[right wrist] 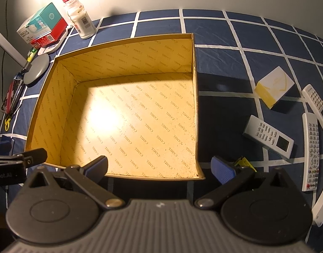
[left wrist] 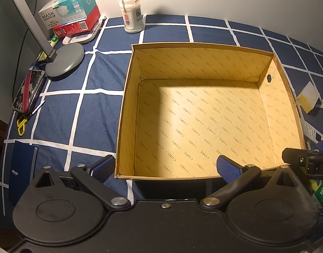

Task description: Organize objects

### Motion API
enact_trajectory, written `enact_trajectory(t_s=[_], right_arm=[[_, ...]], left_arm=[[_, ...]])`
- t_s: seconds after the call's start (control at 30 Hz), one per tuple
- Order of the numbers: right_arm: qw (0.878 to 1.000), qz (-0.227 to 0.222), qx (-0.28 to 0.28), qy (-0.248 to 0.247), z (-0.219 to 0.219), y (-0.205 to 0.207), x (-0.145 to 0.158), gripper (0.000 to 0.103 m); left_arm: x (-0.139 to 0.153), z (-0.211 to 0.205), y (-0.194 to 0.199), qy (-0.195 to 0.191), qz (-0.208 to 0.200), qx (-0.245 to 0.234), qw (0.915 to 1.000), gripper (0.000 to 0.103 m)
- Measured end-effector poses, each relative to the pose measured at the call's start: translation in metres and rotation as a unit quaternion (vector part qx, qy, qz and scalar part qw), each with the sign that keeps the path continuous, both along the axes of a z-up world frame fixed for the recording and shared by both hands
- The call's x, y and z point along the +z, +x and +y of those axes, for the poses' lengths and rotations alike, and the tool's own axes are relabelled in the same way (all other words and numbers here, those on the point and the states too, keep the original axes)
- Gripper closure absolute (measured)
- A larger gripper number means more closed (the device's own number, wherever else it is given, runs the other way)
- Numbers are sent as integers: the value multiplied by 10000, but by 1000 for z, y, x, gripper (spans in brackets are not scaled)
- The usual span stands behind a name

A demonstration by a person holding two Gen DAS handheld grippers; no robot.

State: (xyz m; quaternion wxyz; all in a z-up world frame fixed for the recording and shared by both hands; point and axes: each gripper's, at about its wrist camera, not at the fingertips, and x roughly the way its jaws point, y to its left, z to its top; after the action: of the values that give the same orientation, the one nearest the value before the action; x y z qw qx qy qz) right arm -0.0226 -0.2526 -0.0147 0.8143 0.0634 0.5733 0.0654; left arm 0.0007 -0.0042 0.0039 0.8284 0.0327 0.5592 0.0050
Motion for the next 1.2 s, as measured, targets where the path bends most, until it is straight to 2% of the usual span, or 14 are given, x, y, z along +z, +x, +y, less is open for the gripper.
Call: enact_trajectory(t_s=[1.2], right_arm=[[10000, -24, 18, -5, 4, 2, 3, 0]], left_arm=[[3, 3, 2, -1, -26, -24, 10000, 0]])
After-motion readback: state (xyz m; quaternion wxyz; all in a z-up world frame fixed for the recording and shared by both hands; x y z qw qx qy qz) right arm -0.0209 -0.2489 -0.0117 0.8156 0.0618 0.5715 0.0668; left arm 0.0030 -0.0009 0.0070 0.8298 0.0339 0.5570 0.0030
